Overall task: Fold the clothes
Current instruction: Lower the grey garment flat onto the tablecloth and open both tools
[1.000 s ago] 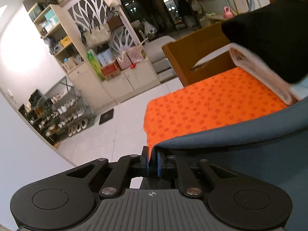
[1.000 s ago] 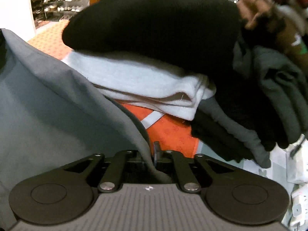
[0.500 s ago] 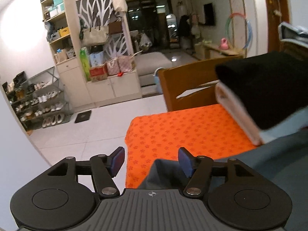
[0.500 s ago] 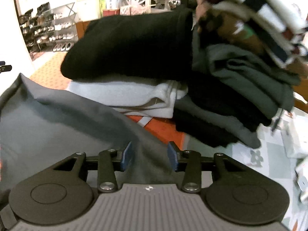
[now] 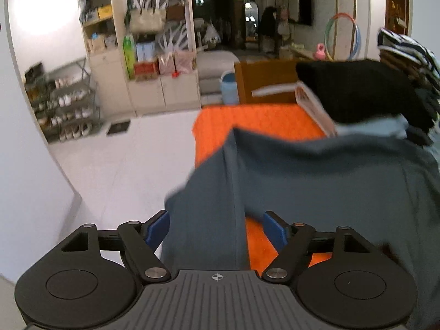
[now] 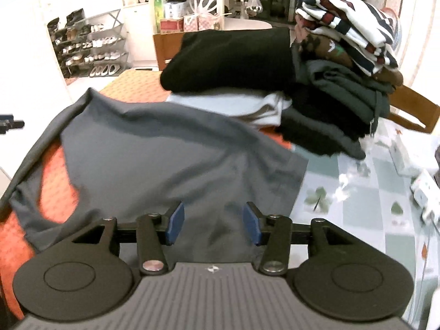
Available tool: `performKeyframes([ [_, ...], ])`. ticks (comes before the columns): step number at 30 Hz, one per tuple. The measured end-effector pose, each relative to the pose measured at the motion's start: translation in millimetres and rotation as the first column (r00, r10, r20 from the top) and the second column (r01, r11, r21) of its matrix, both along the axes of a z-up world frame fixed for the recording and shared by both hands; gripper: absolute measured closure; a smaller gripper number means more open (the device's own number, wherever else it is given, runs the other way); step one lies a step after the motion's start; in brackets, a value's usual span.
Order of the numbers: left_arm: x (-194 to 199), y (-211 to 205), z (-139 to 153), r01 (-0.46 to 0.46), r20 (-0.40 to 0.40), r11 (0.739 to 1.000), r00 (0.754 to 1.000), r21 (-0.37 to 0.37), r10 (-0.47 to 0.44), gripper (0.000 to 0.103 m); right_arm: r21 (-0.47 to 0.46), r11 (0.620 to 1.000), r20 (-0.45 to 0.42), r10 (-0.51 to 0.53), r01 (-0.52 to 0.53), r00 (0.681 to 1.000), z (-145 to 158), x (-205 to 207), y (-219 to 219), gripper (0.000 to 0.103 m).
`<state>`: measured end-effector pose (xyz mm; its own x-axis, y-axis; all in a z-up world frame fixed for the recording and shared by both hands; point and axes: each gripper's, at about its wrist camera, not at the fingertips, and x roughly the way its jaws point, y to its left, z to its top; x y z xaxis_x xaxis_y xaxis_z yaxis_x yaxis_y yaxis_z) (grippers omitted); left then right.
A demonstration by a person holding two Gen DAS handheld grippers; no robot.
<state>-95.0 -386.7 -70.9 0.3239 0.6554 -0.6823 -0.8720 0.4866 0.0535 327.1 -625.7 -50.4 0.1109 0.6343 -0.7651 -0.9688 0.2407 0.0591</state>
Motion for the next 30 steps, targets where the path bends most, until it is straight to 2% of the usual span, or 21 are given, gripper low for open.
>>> performKeyframes([
  [4,-16,-18,-21,0.018,0.016,0.997,1.0,-0.079,-0.017,0.025,-0.011,0.999,-0.013,-0.031,0.031,0.999,5,-37,-29,0.047],
  [7,-20,-22,-37,0.045,0.022,0.99,0.999,-0.136,-0.043,0.025,-0.03,0.995,-0.019,-0.093,0.092,0.996,7,-62,-44,0.047],
  [12,-15,-14,-64,0.056,-0.022,0.98,0.998,-0.193,-0.062,0.025,-0.051,0.985,-0.029,-0.168,0.166,0.985,9,-102,-65,0.047],
  [14,-17,-9,-71,0.051,-0.032,0.978,0.998,-0.203,-0.058,0.027,-0.056,0.98,-0.022,-0.194,0.192,0.981,11,-118,-73,0.047],
  [15,-18,-6,-74,0.047,-0.038,0.978,0.998,-0.204,-0.056,0.035,-0.058,0.977,-0.019,-0.206,0.204,0.978,12,-126,-77,0.047],
  [16,-20,-3,-75,0.044,-0.041,0.979,0.998,-0.2,-0.054,0.054,-0.059,0.975,-0.016,-0.217,0.216,0.976,12,-133,-80,0.047],
  [17,-23,1,-74,0.044,-0.04,0.98,0.998,-0.195,-0.053,0.062,-0.061,0.972,-0.013,-0.228,0.227,0.974,13,-139,-83,0.047],
  [18,-26,3,-73,0.045,-0.035,0.981,0.998,-0.19,-0.052,0.083,-0.063,0.969,-0.009,-0.24,0.239,0.971,13,-143,-86,0.047],
  [19,-31,5,-71,0.042,-0.026,0.982,0.999,-0.182,-0.048,0.096,-0.064,0.966,-0.005,-0.251,0.25,0.968,14,-148,-89,0.047],
  [25,-56,45,-35,-0.038,0.007,0.998,0.999,-0.055,0.039,0.097,-0.048,0.95,0.024,-0.309,0.309,0.951,21,-170,-99,0.047],
  [30,-64,111,0,-0.097,0.0,0.992,0.995,0.077,0.097,0.097,0.008,0.937,0.028,-0.349,0.349,0.937,31,-180,-96,0.047],
])
